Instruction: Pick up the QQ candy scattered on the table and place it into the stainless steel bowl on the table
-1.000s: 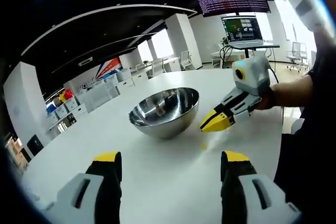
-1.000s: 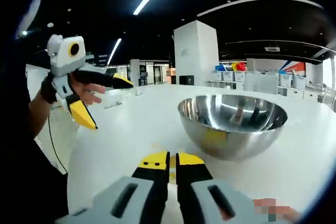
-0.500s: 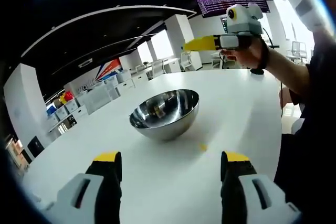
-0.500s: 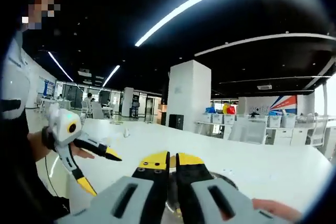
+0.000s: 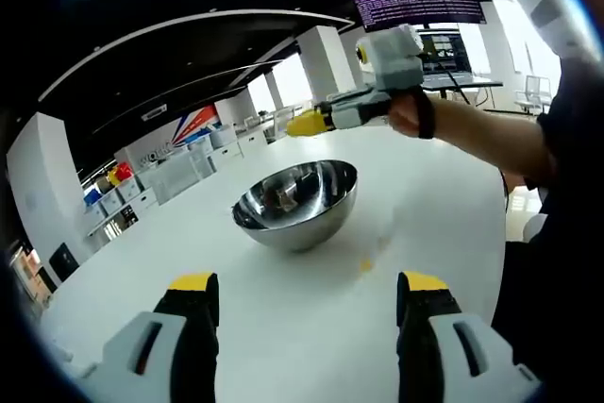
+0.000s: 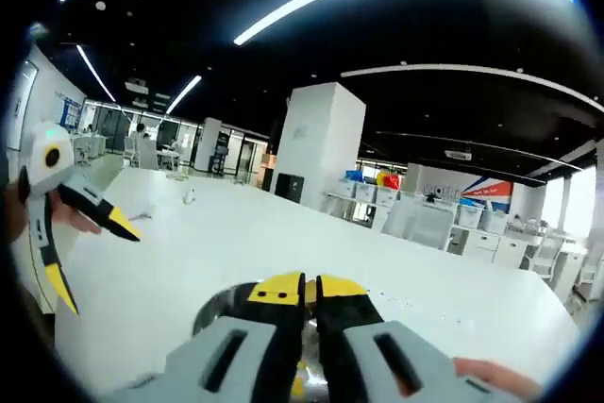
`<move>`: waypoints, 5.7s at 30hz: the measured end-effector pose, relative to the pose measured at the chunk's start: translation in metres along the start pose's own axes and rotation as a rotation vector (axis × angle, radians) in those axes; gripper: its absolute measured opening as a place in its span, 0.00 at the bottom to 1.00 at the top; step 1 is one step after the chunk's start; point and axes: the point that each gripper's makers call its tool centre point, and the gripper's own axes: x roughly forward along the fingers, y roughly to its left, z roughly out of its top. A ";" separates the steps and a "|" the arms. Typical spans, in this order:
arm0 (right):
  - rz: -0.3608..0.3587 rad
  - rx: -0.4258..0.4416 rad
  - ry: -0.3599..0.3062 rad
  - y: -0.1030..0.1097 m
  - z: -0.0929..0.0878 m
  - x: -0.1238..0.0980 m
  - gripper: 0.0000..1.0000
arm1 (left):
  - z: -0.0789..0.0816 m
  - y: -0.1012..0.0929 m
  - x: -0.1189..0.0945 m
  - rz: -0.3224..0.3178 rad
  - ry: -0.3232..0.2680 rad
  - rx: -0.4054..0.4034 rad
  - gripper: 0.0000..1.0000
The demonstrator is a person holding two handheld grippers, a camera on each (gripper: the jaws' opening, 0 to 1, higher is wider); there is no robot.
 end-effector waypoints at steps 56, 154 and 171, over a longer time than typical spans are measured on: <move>0.124 -0.018 -0.411 0.044 0.141 -0.082 0.17 | -0.002 0.003 0.002 0.009 0.009 0.007 0.77; 0.328 0.026 0.070 0.136 -0.072 -0.082 0.05 | 0.000 0.006 0.003 0.008 -0.001 -0.017 0.79; 0.257 -0.068 -0.260 0.088 0.082 -0.104 0.05 | 0.001 0.005 0.001 0.005 -0.008 -0.016 0.79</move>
